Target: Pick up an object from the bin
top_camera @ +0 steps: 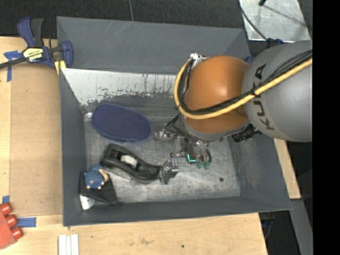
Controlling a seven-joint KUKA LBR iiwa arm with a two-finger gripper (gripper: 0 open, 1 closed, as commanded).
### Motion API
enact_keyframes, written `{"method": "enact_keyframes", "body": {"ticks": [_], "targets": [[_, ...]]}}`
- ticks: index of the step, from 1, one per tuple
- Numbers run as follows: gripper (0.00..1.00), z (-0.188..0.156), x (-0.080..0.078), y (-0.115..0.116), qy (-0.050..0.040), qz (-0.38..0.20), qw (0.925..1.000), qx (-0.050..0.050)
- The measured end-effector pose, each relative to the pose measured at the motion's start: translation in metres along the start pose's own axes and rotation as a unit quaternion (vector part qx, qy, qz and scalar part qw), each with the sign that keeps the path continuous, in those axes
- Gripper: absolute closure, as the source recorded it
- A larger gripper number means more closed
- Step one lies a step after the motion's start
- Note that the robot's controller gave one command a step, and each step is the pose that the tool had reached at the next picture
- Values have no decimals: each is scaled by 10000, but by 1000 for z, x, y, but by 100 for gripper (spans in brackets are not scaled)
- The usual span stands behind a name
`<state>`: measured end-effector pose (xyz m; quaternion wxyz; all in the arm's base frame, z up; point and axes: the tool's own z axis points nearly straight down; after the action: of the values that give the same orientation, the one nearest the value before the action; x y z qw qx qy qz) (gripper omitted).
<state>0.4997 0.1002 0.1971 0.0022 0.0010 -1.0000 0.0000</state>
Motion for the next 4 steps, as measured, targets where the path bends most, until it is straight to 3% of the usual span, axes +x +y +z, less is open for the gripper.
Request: {"method": "enact_keyframes", "body": {"ticks": [1,2,3,4], "targets": [[0,122,1,46,-154,877,9960,5],[0,96,-10,58,-44,1285,9917,-12],[0,97,-11,62,-39,2270,9739,-12],[0,121,-21,56,171,3154,9488,6]]}}
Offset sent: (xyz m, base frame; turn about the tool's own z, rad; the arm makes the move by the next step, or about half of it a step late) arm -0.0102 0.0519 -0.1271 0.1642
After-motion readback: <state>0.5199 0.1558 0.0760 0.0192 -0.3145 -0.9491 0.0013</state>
